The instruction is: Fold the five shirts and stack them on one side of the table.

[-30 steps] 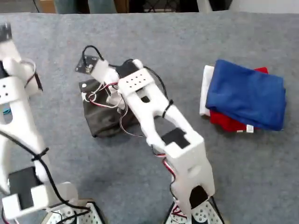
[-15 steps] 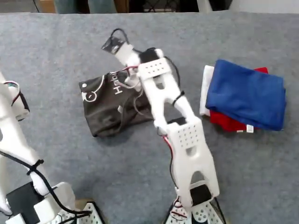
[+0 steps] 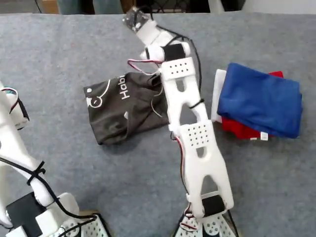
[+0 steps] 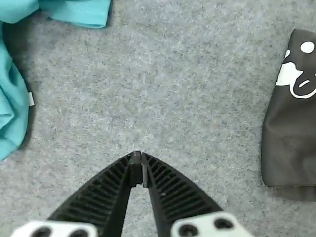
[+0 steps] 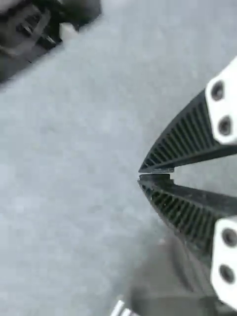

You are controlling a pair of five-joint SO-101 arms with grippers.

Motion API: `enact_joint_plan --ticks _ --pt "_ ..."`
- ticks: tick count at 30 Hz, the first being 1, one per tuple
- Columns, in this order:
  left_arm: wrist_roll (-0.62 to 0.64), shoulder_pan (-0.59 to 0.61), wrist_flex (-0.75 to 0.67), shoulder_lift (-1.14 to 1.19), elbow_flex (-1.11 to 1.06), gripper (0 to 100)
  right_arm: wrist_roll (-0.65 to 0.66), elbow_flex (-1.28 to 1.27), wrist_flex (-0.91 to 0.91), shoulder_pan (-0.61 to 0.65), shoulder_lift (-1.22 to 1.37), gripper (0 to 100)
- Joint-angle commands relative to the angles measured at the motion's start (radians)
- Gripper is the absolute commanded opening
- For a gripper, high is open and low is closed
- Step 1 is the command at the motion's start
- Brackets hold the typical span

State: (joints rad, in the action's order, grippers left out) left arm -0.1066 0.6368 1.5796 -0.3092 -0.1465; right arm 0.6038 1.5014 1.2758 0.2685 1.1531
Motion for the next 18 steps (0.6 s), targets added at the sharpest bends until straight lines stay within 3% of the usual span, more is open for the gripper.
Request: enact_joint_plan --ticks 1,4,9,18 --pt "-0.008 0.010 0.014 -0.035 0.005 3 -0.002 0.180 0.138 0.066 -0.021 1.5" --pt "-0.008 0.002 0.023 -0.035 0.004 3 -0.002 0.147 0.241 0.152 -0.018 1.5" --pt "-0.008 0.012 0.021 -0.035 0.004 3 -0.002 0.128 0.258 0.206 0.058 1.5" --pt "-0.043 0.045 0.040 -0.035 0.005 3 -0.002 0.127 0.238 0.069 0.174 1.5"
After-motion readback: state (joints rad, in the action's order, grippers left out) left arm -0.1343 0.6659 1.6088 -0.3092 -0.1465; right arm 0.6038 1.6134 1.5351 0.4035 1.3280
